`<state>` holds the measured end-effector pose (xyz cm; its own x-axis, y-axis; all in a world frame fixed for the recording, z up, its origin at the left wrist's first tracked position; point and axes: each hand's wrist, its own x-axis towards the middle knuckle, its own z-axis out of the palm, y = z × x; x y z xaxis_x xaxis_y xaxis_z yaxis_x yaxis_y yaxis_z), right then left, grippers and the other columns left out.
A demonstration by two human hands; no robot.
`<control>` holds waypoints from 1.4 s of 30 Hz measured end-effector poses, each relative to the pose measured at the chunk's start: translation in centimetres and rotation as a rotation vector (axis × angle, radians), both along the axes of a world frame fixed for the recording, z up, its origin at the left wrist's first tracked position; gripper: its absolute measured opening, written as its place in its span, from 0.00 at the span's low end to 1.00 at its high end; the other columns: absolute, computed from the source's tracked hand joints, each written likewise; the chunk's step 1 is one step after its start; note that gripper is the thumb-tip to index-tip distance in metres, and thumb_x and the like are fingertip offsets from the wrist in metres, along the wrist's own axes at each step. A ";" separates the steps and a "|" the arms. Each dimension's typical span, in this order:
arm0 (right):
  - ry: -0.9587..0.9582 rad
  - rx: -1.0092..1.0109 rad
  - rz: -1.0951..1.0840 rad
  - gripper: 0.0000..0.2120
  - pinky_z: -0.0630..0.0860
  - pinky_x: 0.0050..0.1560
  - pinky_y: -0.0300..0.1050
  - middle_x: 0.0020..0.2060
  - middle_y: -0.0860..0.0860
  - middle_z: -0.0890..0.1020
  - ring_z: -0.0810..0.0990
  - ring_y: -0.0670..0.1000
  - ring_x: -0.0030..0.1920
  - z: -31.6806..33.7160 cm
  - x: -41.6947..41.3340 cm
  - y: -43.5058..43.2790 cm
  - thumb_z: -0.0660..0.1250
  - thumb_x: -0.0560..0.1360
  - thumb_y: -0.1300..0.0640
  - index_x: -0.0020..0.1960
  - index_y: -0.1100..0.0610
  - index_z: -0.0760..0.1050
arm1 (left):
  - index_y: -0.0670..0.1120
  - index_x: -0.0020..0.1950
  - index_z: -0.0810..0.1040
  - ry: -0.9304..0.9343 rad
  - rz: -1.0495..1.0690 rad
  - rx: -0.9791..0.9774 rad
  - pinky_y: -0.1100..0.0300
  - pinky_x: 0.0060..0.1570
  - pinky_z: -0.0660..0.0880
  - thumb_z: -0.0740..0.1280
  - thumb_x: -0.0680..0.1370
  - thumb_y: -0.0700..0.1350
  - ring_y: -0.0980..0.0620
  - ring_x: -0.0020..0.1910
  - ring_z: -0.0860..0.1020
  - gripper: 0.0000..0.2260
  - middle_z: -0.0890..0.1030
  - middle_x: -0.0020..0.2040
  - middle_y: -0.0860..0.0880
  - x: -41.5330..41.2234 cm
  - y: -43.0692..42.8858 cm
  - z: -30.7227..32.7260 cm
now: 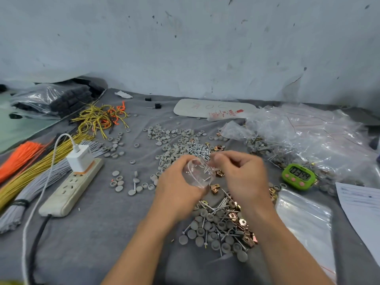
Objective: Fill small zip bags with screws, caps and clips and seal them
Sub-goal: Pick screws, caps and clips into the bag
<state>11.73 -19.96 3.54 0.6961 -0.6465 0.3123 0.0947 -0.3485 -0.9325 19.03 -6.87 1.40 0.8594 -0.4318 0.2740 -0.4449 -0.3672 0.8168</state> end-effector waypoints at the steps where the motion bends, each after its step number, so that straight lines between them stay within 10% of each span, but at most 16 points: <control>1: -0.007 0.024 -0.084 0.09 0.81 0.42 0.42 0.37 0.39 0.87 0.85 0.43 0.40 -0.1 0.1 -0.7 0.72 0.78 0.53 0.41 0.42 0.86 | 0.62 0.53 0.78 0.020 0.024 -0.044 0.70 0.35 0.70 0.79 0.66 0.51 0.64 0.40 0.80 0.19 0.82 0.46 0.63 0.2 0.3 0.0; 10: 0.759 -0.603 0.067 0.15 0.77 0.65 0.51 0.59 0.51 0.85 0.82 0.55 0.60 -3.2 3.8 -2.0 0.65 0.79 0.57 0.61 0.45 0.83 | 0.53 0.54 0.83 0.204 0.078 -0.450 0.49 0.60 0.79 0.76 0.64 0.44 0.51 0.52 0.84 0.18 0.86 0.50 0.50 1.3 1.7 0.9; 26: 0.806 -0.987 0.036 0.08 0.67 0.62 0.54 0.39 0.49 0.82 0.81 0.55 0.49 -2.9 2.5 0.5 0.66 0.72 0.62 0.45 0.50 0.79 | 0.57 0.53 0.83 0.139 0.005 -0.368 0.60 0.52 0.78 0.75 0.66 0.45 0.59 0.49 0.84 0.17 0.86 0.49 0.58 0.4 2.2 0.8; 36: 0.834 -0.913 0.075 0.10 0.68 0.65 0.53 0.34 0.47 0.79 0.79 0.53 0.43 -2.1 1.9 0.7 0.66 0.69 0.64 0.42 0.51 0.81 | 0.52 0.51 0.83 0.229 -0.066 -0.432 0.65 0.51 0.79 0.73 0.72 0.29 0.57 0.49 0.84 0.18 0.87 0.49 0.54 0.1 2.2 0.8; 42: 0.382 -0.417 -0.137 0.11 0.78 0.50 0.33 0.51 0.44 0.87 0.82 0.41 0.46 -1.0 0.8 -0.3 0.69 0.78 0.59 0.52 0.46 0.87 | 0.51 0.55 0.82 0.238 -0.054 -0.421 0.68 0.49 0.78 0.73 0.72 0.31 0.60 0.48 0.84 0.18 0.87 0.49 0.55 0.2 2.1 1.0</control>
<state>12.55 -20.29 2.52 0.7284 -0.6146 0.3027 -0.2933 -0.6790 -0.6730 19.22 -4.78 2.39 0.8989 -0.3710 0.2332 -0.2373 0.0354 0.9708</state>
